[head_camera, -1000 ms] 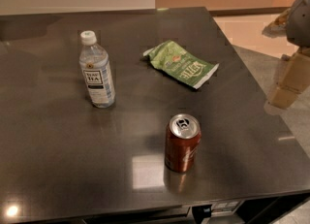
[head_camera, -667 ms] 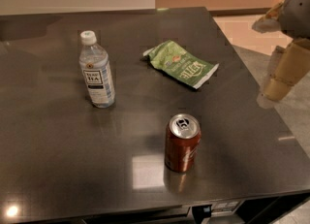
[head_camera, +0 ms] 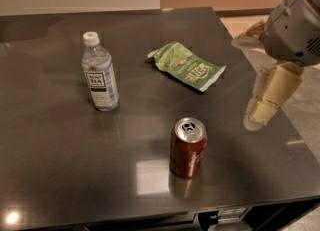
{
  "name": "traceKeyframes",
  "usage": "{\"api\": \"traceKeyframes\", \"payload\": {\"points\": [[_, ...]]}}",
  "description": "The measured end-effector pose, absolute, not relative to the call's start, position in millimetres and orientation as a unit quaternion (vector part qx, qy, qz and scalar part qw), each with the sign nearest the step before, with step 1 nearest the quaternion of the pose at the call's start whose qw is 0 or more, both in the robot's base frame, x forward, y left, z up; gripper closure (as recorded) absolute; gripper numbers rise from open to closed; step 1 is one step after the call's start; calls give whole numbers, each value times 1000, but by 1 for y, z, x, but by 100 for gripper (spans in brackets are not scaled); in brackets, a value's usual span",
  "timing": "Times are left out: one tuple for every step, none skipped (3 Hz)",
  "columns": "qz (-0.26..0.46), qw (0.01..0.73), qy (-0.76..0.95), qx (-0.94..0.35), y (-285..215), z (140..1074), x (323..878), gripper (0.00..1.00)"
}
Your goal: Move coke can near green jalapeno chip bag
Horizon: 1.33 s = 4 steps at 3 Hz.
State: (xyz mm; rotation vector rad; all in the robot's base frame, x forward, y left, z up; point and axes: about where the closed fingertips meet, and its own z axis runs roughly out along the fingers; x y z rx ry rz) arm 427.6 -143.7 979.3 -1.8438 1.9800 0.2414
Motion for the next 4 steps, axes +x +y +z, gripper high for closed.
{"api": "traceKeyframes", "payload": {"points": [[106, 199, 693, -685, -129, 954, 413, 0], [115, 193, 675, -703, -118, 936, 398, 0], [121, 199, 657, -717, -103, 925, 387, 0], [125, 204, 646, -725, -89, 917, 380, 0]]}}
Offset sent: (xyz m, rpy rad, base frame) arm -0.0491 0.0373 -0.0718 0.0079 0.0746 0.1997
